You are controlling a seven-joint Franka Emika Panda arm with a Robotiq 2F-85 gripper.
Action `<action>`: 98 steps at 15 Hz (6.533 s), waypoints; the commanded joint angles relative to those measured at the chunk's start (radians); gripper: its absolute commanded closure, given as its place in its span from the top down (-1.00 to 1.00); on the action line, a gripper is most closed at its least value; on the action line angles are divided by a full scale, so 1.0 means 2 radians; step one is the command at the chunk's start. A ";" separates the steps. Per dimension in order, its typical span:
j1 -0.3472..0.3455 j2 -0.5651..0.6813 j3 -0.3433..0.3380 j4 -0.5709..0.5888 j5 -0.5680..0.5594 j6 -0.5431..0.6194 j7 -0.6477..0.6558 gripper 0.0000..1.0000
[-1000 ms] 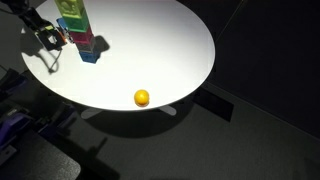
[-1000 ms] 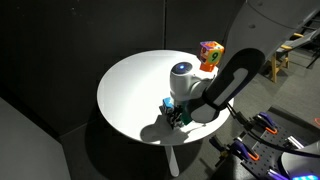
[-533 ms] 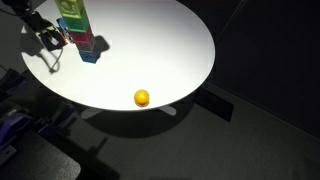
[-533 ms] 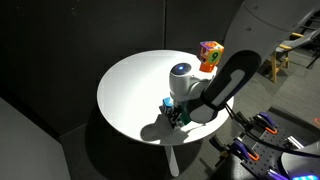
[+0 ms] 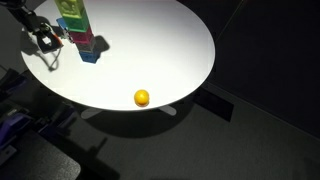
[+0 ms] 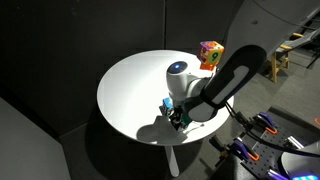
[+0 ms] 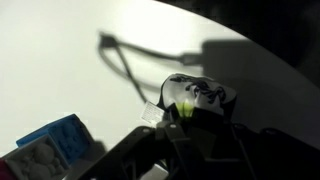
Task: Pick up the block with the number one on it and put it on the block with the number four on it
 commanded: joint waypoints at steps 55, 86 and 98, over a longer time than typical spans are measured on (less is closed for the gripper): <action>-0.089 0.017 0.045 0.187 -0.037 -0.201 -0.002 -0.12; -0.110 -0.144 0.107 0.081 0.007 -0.250 -0.081 1.00; -0.137 -0.274 0.121 -0.042 0.086 -0.162 -0.046 1.00</action>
